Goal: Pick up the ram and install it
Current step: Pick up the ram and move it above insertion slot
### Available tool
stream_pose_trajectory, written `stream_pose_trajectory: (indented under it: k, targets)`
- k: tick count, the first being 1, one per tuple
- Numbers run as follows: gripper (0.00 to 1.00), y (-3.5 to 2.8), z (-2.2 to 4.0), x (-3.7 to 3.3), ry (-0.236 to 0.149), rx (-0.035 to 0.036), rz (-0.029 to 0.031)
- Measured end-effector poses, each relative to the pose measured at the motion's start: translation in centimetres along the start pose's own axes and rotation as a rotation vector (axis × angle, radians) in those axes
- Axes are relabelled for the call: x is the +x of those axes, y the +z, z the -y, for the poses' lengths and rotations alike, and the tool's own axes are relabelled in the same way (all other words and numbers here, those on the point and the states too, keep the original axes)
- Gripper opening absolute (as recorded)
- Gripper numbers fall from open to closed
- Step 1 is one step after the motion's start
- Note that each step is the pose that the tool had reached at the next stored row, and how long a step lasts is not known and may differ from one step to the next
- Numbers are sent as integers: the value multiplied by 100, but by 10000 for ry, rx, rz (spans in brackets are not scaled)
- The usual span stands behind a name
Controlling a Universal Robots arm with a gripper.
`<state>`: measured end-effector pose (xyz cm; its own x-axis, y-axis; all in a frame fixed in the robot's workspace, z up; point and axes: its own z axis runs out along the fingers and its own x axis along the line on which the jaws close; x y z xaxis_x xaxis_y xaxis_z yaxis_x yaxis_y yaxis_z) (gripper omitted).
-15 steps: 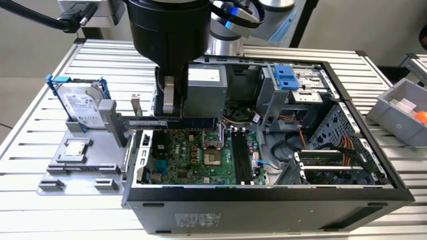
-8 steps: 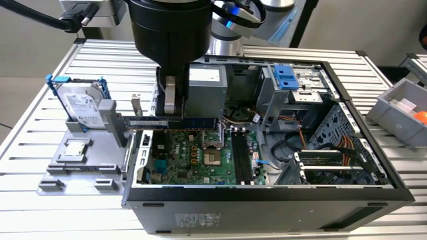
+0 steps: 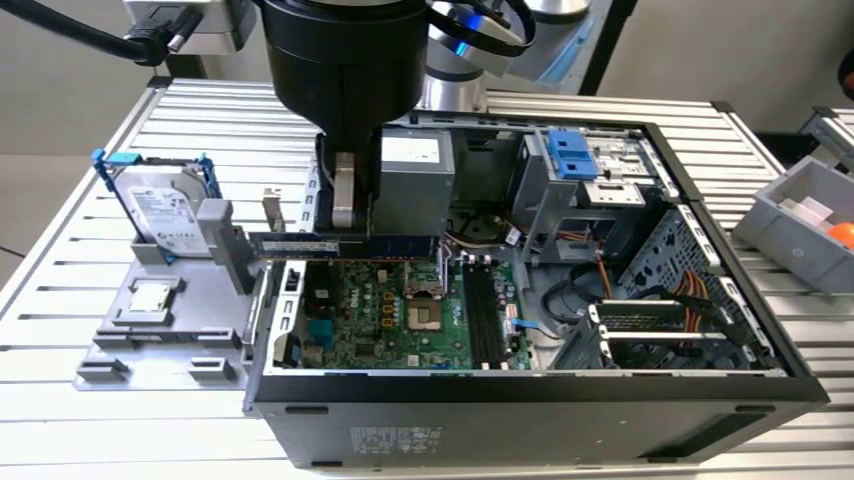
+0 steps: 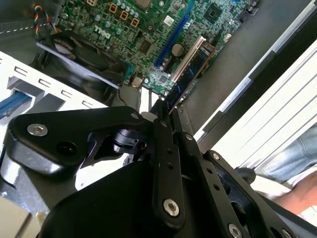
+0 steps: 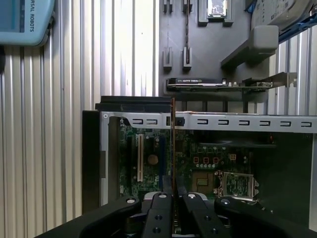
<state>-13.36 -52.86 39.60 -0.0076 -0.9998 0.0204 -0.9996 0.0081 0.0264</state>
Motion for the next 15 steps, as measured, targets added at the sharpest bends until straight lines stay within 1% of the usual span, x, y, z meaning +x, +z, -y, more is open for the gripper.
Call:
stream_pose_trajectory:
  k: [15]
  targets:
    - [0, -3, 81, -1, 20, -1, -11]
